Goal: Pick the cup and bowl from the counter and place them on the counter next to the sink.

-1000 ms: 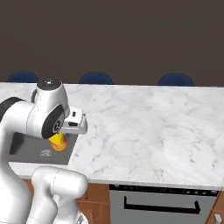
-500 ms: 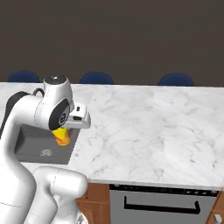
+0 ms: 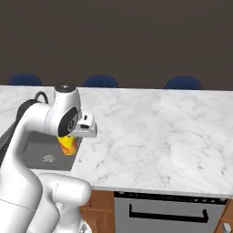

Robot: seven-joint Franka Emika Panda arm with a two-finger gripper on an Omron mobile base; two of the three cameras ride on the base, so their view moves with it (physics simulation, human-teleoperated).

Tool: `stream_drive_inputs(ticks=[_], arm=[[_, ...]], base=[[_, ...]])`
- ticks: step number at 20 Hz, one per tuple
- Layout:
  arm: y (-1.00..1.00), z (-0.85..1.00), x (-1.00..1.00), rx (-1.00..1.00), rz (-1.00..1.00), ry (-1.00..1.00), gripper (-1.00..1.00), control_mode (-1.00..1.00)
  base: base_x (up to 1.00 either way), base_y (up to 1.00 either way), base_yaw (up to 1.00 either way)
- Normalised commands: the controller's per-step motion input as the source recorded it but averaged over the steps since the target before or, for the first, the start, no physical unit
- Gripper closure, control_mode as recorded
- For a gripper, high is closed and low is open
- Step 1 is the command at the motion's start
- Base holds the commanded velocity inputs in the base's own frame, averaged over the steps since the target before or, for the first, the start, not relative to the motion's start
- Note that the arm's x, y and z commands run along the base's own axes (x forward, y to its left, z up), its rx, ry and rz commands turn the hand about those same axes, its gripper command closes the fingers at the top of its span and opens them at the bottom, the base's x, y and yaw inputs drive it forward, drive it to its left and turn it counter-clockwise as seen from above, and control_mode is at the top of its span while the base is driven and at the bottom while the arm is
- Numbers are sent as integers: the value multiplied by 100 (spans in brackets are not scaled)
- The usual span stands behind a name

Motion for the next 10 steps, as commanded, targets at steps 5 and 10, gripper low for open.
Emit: stream_drive_inputs(ticks=[5, 10], arm=[[0, -35, 13, 0, 0, 0, 100, -100], [0, -30, 34, 0, 0, 0, 100, -100]], base=[[0, 0, 0], [0, 0, 0]])
